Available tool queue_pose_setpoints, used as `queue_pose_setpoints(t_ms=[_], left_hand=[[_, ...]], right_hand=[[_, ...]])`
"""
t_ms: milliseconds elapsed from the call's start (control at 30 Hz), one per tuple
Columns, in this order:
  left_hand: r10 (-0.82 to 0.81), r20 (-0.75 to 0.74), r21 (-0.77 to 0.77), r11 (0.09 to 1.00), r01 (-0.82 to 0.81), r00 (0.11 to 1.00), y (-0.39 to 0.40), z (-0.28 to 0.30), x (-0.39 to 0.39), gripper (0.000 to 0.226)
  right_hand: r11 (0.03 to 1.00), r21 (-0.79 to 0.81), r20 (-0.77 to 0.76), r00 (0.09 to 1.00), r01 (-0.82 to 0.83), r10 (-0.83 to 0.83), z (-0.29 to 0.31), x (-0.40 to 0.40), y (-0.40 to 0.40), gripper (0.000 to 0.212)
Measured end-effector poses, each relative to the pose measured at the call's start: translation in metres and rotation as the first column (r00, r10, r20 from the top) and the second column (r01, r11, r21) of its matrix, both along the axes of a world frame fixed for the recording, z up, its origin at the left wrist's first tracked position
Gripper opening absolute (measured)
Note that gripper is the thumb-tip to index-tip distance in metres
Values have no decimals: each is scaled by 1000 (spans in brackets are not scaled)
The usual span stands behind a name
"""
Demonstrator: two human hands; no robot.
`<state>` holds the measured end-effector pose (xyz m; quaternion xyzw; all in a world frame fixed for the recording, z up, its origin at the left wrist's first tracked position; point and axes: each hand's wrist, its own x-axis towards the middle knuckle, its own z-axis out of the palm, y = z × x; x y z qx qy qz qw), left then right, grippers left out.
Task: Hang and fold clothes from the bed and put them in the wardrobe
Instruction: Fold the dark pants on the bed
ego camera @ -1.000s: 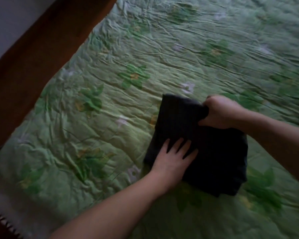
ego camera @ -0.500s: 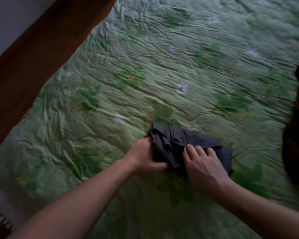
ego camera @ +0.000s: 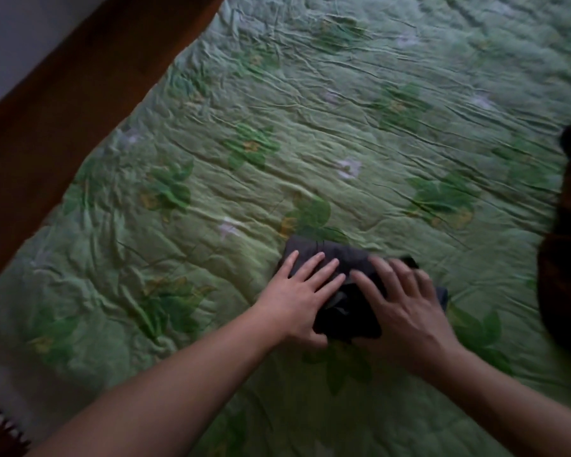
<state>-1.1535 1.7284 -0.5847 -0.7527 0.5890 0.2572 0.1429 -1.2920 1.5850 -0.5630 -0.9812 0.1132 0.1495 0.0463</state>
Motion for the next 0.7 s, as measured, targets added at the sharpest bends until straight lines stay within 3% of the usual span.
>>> queue_pose_setpoints(t_ms=[67,133,233,367,500,633,700], left_hand=[[-28,44,42,999,26,999,1,-5,-3,114],[-21,64,47,999,18,998,2,-10,-5,117],[59,53,12,998,-60,997,2,-13,-8,112],[143,60,-48,989,-140,988,-11,-19,-13,65],[103,50,-47,994,-100,993,-17,-22,-9,57],[136,-103,-54,988,-142,985,-25,17,12,55],[165,-219,-39,983,-177,962,-26,49,17,52]], right_hand=[[999,-15,-40,998,43,-43,-3,-3,-7,112],[999,-5,-106,994,37,-38,-14,-10,-2,115],[999,-9,-152,987,41,-42,-30,-25,12,101],[991,-31,-166,977,129,-132,-41,-22,9,91],[994,-27,-184,977,102,-105,-25,0,4,74],[984,132,-207,974,121,-92,24,22,-20,45],[988,104,-272,959,115,-83,63,42,-27,33]])
